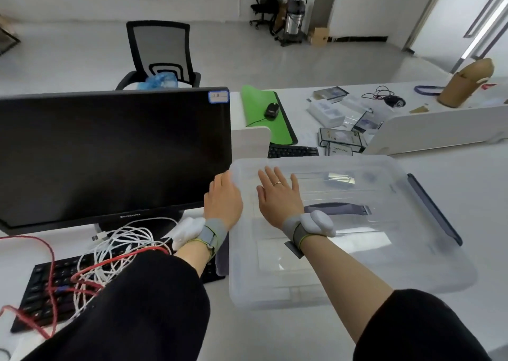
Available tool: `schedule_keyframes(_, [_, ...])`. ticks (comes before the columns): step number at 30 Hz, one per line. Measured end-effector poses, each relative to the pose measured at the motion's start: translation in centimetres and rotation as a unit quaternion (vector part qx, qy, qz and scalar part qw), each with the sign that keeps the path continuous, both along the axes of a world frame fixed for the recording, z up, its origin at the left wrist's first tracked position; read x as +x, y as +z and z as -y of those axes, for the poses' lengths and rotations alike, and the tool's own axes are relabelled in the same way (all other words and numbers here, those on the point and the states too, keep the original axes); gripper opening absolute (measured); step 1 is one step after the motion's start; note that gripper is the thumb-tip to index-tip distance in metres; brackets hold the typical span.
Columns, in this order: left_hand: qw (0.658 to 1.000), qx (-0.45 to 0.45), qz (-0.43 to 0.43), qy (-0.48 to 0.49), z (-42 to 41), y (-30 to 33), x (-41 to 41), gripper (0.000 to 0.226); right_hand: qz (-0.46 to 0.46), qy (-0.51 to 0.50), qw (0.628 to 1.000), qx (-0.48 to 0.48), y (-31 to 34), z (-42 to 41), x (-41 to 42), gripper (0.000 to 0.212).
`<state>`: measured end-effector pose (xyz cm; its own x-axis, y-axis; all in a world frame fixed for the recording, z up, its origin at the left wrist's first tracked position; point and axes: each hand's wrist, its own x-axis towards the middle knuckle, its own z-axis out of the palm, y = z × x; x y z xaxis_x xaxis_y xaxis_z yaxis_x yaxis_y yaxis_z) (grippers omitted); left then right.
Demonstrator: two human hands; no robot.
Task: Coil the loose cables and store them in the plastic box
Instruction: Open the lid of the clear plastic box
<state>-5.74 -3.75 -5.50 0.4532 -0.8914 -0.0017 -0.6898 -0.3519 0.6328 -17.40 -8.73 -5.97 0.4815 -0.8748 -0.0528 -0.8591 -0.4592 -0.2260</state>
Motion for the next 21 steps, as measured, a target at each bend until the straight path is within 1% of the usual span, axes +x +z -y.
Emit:
schedule_keyframes(2, [0.996,0.021,0.085,-0.032,0.3,0.0,-0.4,0.048,0.020,0.000,1.000,-0.007,0.2,0.6,-1.0,0.048])
schedule_keyframes(4, [0.979,0.040,0.178,-0.090,1.0,0.1,-0.6,0.051,0.034,-0.014,0.999,-0.026,0.4,1.4,-2.7,0.046])
schedule_keyframes(5, [0.968,0.051,0.208,-0.129,1.4,0.4,-1.1,0.050,0.036,-0.026,0.998,-0.039,0.5,1.9,-3.7,0.045])
schedule_keyframes(6, [0.958,0.064,0.223,-0.170,1.8,0.7,-1.9,0.050,0.033,-0.039,0.997,-0.053,0.8,2.5,-4.8,0.045])
schedule_keyframes(9, [0.930,0.107,0.222,-0.274,2.7,1.2,-5.8,0.051,0.010,-0.108,0.990,-0.092,1.7,4.7,-9.1,0.043])
schedule_keyframes(12, [0.915,0.144,0.214,-0.309,4.4,1.2,-10.5,0.053,-0.019,-0.231,0.966,-0.118,2.7,7.4,-15.7,0.042])
schedule_keyframes(14, [0.911,0.157,0.221,-0.310,5.3,1.3,-12.5,0.056,-0.033,-0.321,0.944,-0.071,2.6,8.6,-20.1,0.045])
schedule_keyframes(16, [0.905,0.170,0.230,-0.314,6.4,1.4,-14.6,0.061,0.004,-0.402,0.915,0.042,2.7,9.3,-23.4,0.054])
schedule_keyframes(18, [0.902,0.180,0.245,-0.306,7.4,1.3,-16.1,0.065,0.065,-0.422,0.894,0.135,2.8,10.0,-25.0,0.064])
schedule_keyframes(19, [0.903,0.182,0.252,-0.297,7.4,1.2,-16.1,0.067,0.076,-0.416,0.895,0.144,2.6,10.2,-25.0,0.067])
schedule_keyframes(21, [0.905,0.180,0.263,-0.280,7.9,1.1,-16.6,0.069,0.078,-0.400,0.904,0.134,2.8,10.6,-25.2,0.067])
